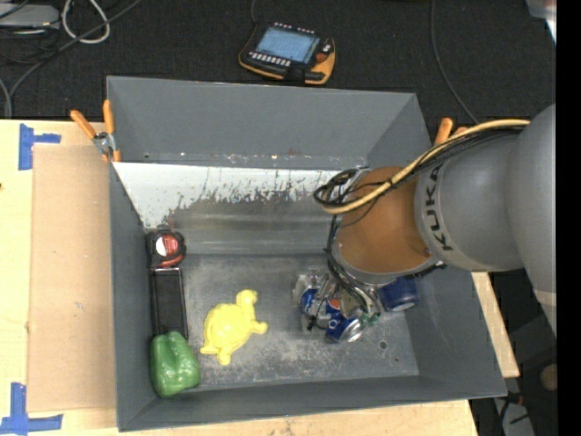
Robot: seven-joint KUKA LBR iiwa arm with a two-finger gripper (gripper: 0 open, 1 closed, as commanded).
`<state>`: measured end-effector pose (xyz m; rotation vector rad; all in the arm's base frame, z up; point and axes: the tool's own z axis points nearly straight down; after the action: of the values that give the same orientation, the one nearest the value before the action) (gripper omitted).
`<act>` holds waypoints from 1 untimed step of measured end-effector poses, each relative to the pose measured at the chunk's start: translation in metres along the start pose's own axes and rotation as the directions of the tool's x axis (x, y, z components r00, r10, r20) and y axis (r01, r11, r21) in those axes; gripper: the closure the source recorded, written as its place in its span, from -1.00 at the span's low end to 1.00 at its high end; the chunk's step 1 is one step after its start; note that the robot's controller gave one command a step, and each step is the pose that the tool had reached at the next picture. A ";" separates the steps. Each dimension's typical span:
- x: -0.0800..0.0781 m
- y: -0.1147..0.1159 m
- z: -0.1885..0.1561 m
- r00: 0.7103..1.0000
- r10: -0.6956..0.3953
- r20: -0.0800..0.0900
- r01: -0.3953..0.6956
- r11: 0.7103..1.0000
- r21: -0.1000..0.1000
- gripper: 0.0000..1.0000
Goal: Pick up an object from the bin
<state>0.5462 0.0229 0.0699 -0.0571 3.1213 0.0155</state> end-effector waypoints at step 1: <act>0.000 0.000 -0.006 1.000 0.001 -0.002 -0.001 1.000 0.000 1.00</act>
Offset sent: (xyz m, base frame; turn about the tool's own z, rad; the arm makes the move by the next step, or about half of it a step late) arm -0.0007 -0.0001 0.0065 0.0004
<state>0.5457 0.0228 0.0756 -0.0557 3.1229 0.0157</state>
